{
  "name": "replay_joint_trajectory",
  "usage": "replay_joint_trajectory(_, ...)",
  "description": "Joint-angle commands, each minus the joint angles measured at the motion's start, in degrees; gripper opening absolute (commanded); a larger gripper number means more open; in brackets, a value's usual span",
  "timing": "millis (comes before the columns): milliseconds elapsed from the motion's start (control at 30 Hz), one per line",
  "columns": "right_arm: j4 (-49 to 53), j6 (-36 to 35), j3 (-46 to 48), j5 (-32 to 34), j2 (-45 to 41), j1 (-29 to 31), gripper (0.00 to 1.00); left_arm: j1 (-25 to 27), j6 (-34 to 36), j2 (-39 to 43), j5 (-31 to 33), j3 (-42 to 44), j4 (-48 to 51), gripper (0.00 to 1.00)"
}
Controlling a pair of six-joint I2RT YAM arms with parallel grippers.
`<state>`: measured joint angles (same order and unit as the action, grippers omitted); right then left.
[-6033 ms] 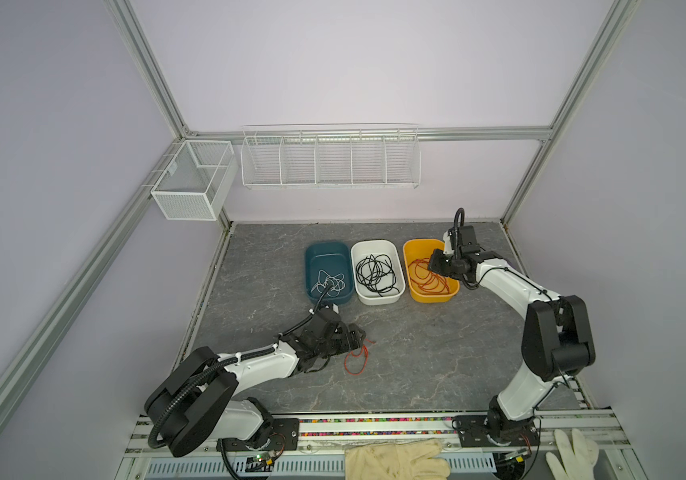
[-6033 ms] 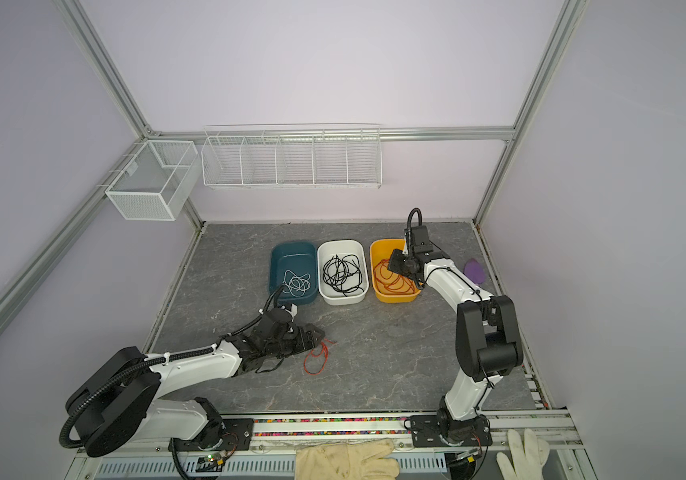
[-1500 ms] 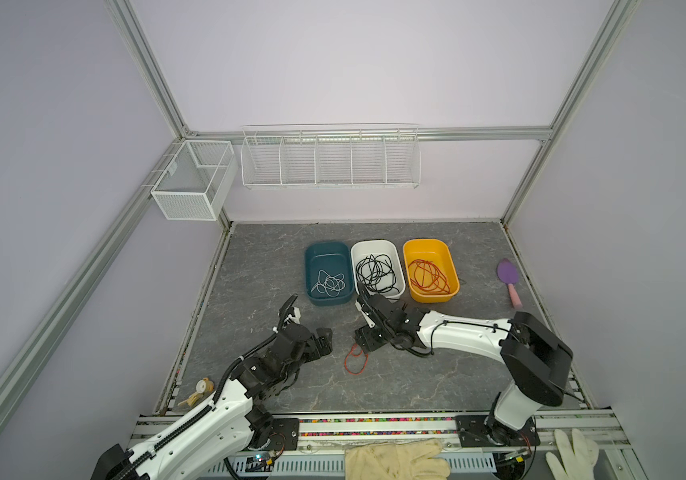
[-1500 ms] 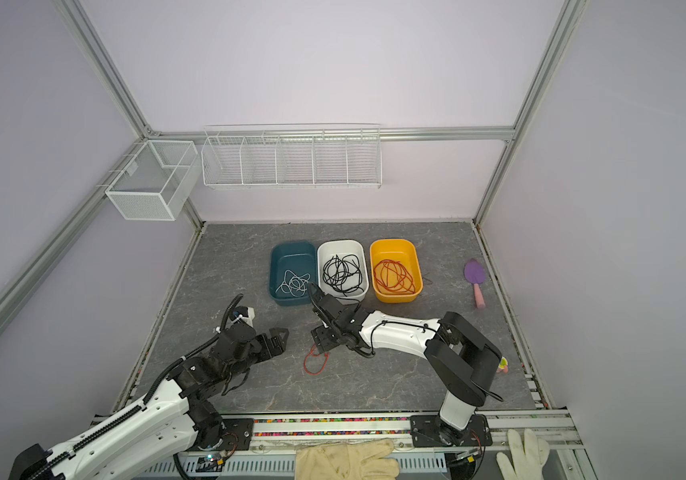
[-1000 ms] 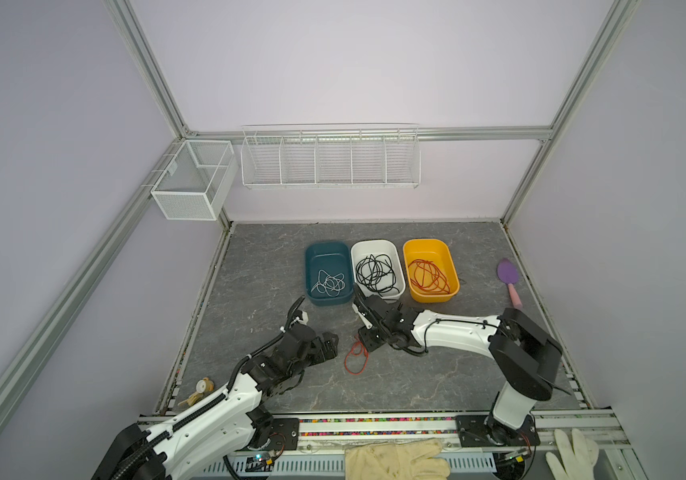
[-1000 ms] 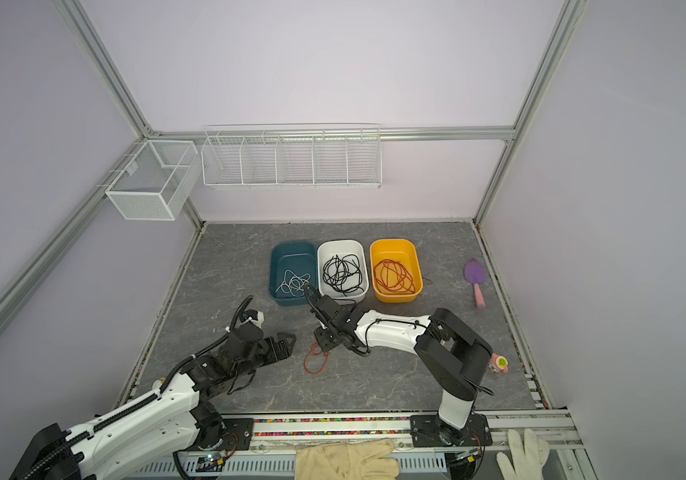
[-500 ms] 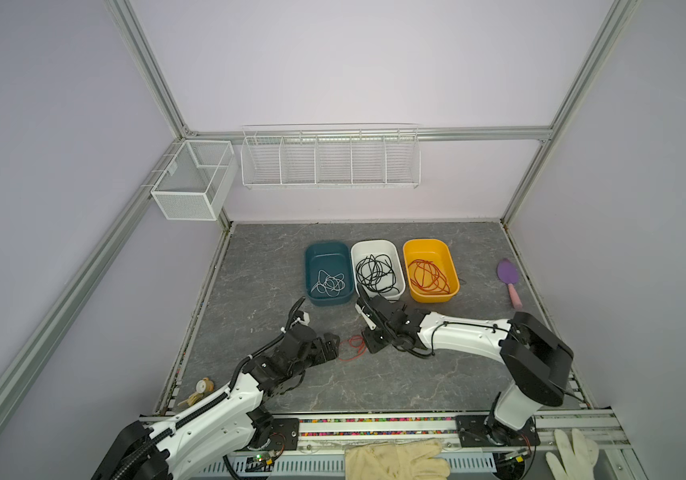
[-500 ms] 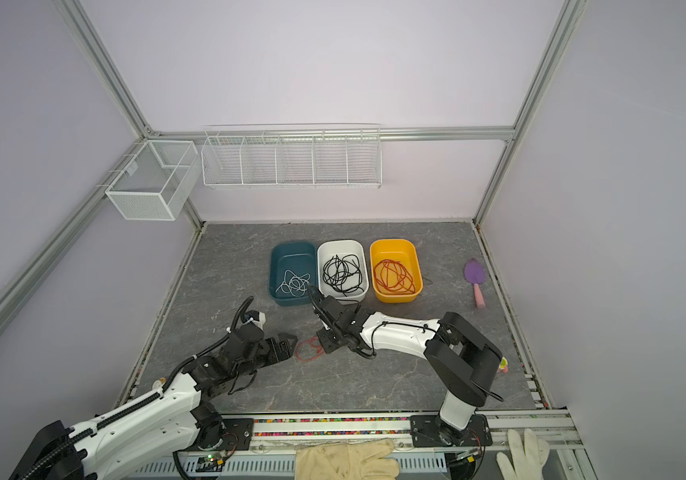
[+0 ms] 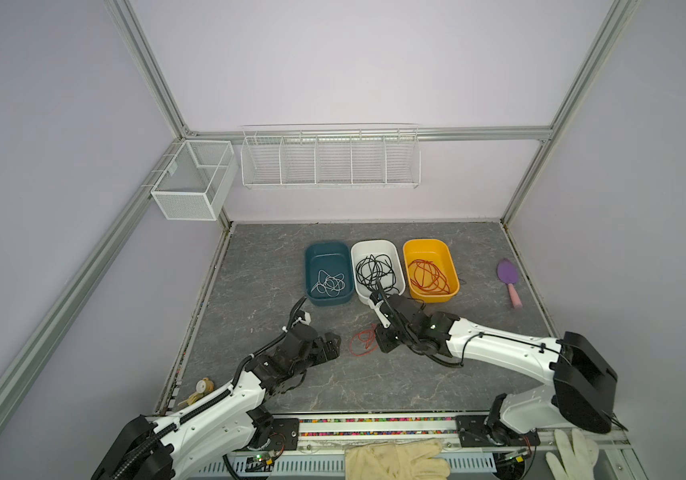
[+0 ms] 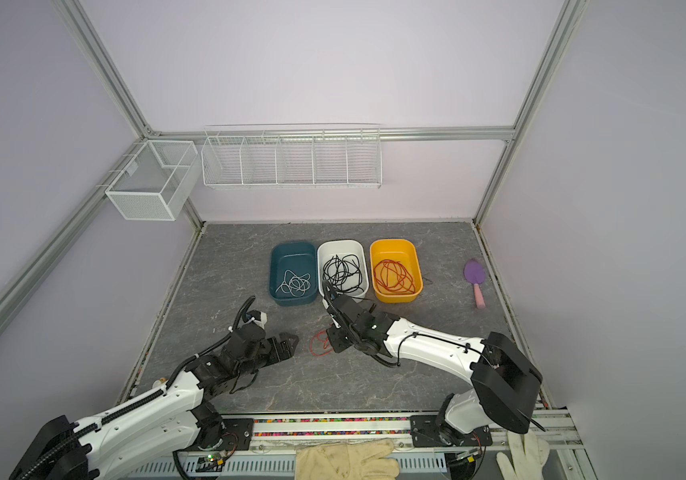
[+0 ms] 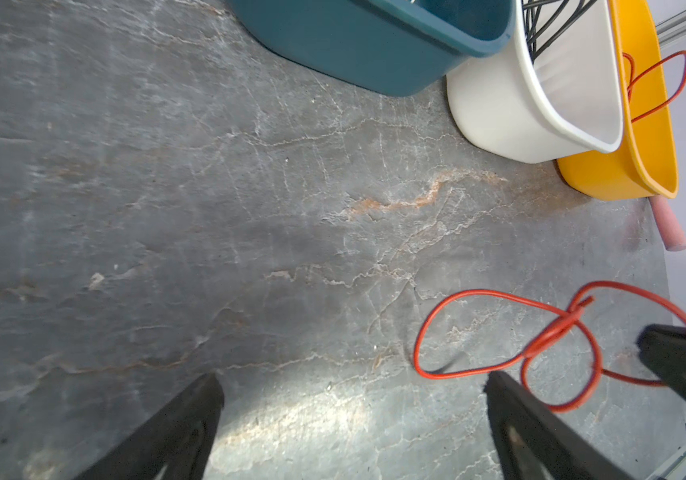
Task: Untangle the cables
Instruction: 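Lift the red wire and carry it over the yellow tub with the right gripper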
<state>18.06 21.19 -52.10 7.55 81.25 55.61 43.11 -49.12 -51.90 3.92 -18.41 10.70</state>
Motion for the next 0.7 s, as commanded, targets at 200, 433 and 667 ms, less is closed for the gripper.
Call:
replay_joint_trajectory(200,5.58,0.88,2.85,4.47,-9.84,-0.22,0.07,-0.37,-0.92,-1.99,-1.19,-0.05,-2.52,0.98)
replay_joint_trajectory(433,9.42,1.20,3.34,6.82,-17.01,-1.72,0.07,-0.31,-1.03,-2.15,-1.29,-0.13,-2.86,0.98)
replay_joint_trajectory(667,13.16,1.32,2.90,6.82,-23.90,-4.98,0.07,-0.32,-1.21,-2.73,-1.58,-0.13,-3.57,0.98)
